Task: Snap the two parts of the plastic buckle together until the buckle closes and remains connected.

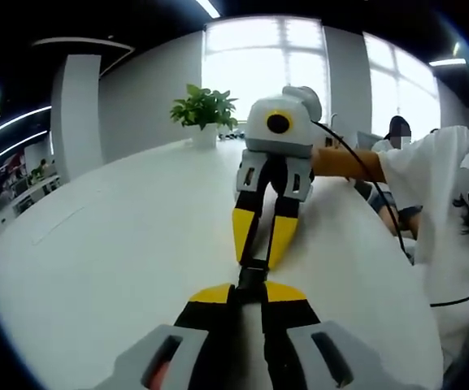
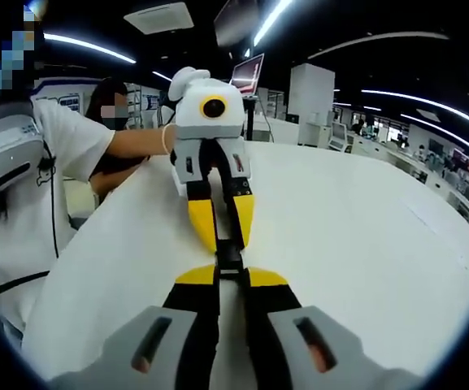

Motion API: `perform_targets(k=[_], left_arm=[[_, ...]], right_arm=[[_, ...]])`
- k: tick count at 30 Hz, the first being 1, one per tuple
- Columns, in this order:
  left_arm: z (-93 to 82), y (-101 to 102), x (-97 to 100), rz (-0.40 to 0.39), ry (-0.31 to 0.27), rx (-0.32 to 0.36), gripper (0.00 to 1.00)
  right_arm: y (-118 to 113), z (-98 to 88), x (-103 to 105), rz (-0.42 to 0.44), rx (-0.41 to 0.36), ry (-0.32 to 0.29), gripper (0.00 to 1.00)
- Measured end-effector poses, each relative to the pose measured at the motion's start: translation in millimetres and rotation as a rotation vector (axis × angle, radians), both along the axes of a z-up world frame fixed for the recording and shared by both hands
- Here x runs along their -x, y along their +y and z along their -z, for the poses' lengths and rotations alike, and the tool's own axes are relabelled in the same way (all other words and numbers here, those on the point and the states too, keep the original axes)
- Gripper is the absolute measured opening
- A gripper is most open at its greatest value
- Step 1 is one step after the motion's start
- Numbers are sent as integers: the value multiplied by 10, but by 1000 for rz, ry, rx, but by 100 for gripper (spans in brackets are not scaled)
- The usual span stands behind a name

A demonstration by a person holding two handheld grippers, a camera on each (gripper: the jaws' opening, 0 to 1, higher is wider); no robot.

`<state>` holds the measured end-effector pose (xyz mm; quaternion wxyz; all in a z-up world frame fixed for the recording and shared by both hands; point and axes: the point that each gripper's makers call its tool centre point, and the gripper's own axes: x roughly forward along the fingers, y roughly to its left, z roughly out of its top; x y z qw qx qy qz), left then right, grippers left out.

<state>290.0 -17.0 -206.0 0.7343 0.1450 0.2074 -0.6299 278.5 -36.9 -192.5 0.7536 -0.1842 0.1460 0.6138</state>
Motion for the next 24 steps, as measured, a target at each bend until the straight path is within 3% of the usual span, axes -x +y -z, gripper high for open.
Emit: perform_targets(k=[18, 24], left_arm=[[-29, -3, -116, -48, -11, 24, 12], [-68, 44, -199, -82, -12, 38, 19]], right_arm=[[-32, 17, -167, -4, -63, 42, 9], [-4, 18, -240, -16, -47, 31, 9]])
